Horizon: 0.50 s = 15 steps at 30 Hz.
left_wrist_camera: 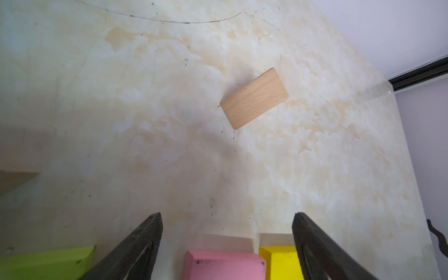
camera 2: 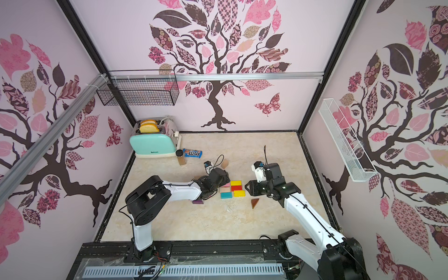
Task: Assemble a piece of candy with building blocks
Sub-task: Adjust the building blocks at the center of the board.
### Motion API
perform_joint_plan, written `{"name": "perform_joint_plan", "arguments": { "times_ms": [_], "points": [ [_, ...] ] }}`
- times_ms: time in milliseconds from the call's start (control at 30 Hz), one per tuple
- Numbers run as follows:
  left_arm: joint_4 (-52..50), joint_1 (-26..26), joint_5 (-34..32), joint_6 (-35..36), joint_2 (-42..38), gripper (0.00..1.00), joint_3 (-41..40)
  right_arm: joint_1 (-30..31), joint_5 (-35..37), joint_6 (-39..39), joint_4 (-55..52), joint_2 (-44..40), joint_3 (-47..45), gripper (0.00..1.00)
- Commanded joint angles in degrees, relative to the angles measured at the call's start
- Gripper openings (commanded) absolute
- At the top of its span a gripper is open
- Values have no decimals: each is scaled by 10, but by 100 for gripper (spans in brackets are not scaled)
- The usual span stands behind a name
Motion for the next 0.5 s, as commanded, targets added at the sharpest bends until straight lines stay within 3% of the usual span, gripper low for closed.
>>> {"name": "perform_joint_plan", "arguments": {
  "times_ms": [0,267,467],
  "points": [
    [31,-6,-18,-29,16,88,-14,-3,-12,6,7,-12,4,42],
    [57,-26,-23,-76,40,87,-28,-3,-20,8,9,-30,1,42],
    [37,-64,-74,-132,48,86,-31,-3,-32,11,16,-46,0,42]
  ]
}}
